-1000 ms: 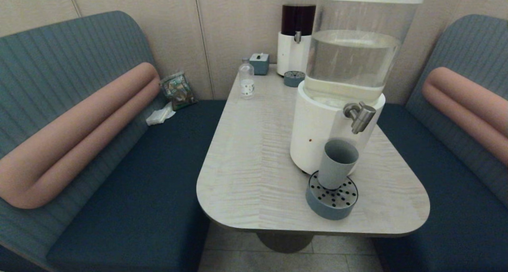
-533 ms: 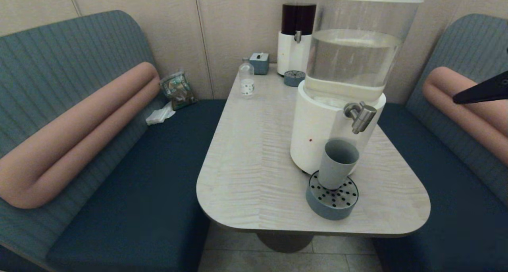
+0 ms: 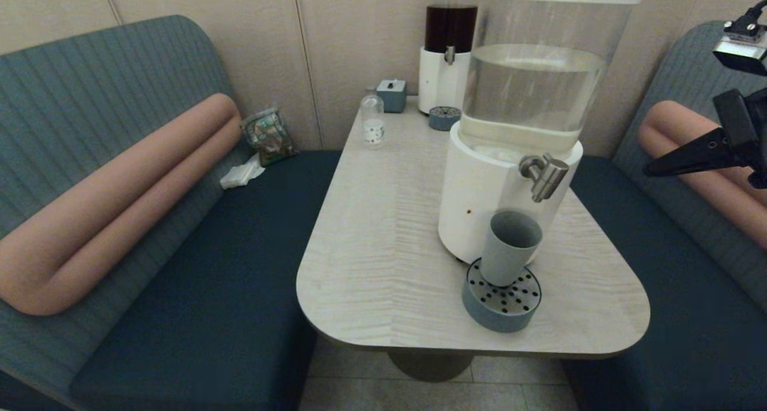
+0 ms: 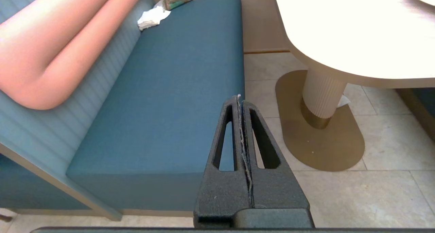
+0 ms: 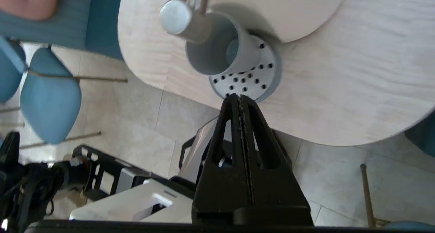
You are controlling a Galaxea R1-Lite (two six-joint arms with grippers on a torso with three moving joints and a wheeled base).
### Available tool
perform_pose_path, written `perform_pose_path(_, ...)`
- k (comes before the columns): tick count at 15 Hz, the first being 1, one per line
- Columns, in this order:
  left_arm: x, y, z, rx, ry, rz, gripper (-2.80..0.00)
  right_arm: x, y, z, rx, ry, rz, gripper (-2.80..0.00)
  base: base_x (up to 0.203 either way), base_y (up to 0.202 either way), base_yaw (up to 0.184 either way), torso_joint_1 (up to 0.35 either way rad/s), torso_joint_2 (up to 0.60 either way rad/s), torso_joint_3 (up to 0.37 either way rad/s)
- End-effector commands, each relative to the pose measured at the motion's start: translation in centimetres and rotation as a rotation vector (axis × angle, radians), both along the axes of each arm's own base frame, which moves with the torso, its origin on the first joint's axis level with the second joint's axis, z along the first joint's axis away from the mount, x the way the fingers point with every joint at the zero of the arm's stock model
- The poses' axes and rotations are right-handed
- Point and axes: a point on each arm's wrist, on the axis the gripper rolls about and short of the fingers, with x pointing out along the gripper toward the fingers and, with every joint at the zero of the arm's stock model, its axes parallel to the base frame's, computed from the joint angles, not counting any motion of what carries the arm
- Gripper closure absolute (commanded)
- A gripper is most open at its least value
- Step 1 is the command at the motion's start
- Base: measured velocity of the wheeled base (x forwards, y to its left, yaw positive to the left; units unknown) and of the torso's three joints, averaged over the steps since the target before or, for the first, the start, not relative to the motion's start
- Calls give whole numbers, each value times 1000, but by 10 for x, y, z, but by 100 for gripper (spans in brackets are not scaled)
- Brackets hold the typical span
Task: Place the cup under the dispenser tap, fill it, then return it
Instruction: Turn on the faucet
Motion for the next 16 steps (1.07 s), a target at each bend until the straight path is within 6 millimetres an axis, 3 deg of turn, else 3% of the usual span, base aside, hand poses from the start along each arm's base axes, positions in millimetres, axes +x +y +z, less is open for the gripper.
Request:
perform_pose_path(1, 0, 0, 0, -1, -1, 0, 0, 1, 6, -3, 2, 14, 26, 0, 0, 0, 0, 0, 0, 0)
perform_pose_path(7, 0, 0, 0, 1, -1, 1, 0, 9, 27, -5, -26, -4, 88, 0, 0, 0, 0, 0, 0, 0)
perform_pose_path(16, 0, 0, 0, 0, -1, 0, 0, 26, 39, -15, -39, 8, 119, 0, 0, 0, 0, 0, 0, 0)
